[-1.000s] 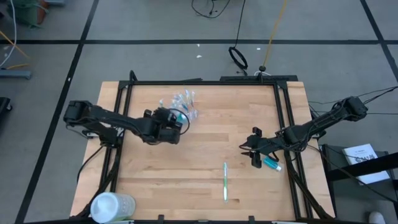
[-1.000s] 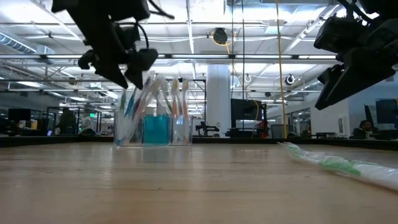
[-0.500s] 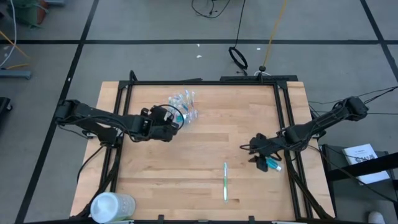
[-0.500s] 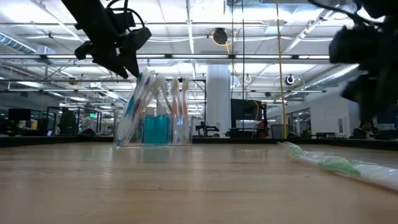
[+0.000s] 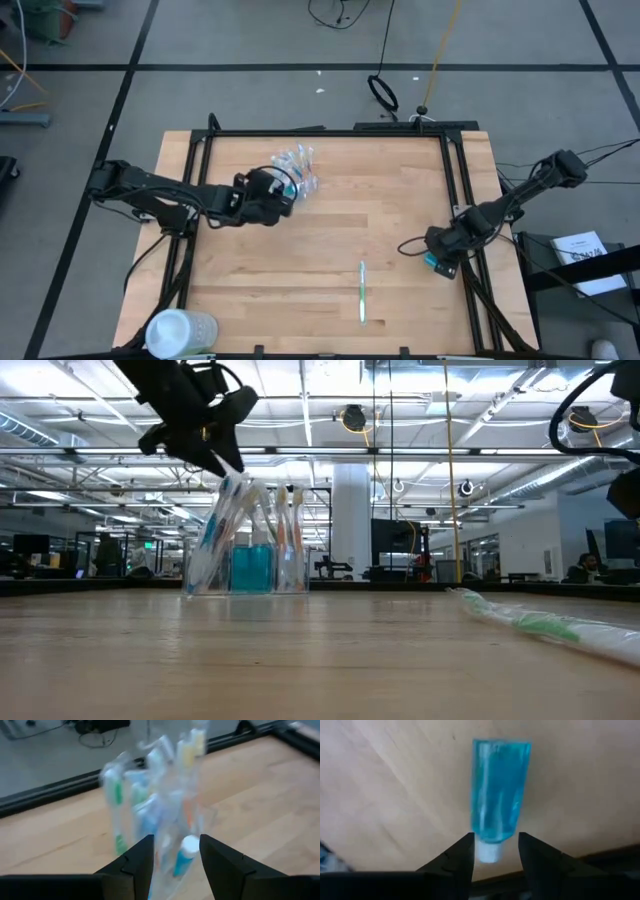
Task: Pick & Place toothbrushing station
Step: Put the blue mouthwash into the transparent organizer
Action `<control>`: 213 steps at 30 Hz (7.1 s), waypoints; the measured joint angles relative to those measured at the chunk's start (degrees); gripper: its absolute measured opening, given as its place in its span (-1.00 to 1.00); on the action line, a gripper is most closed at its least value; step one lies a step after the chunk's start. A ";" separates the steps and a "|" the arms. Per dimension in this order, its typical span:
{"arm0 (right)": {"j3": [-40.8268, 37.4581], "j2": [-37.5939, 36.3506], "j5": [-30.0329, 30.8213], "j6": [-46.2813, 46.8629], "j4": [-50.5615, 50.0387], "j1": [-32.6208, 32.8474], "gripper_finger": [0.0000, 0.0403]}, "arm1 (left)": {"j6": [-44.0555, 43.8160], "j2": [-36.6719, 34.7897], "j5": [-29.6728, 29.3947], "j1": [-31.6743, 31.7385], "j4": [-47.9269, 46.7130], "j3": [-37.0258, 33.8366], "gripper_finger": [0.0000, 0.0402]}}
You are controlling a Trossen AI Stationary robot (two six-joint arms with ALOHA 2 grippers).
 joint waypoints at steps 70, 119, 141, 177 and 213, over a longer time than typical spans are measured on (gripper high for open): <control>6.90 23.39 36.08 -97.83 74.31 -21.66 -0.54 | 53.33 -14.47 5.21 6.26 28.01 0.02 -0.20; 13.77 48.87 38.37 -175.16 115.43 -24.07 -0.52 | 5.18 7.07 39.42 5.63 33.33 -0.02 -0.20; 12.79 48.76 56.15 -170.03 115.06 -26.06 -0.51 | 11.46 6.23 43.89 8.98 34.10 0.02 -0.20; 12.66 48.74 57.17 -178.71 110.73 -26.21 -0.51 | 8.86 18.51 56.13 18.87 51.91 -0.02 0.21; 12.74 48.80 55.67 -167.67 116.85 -26.13 -0.23 | 16.21 17.67 56.61 18.35 53.34 -0.02 -0.58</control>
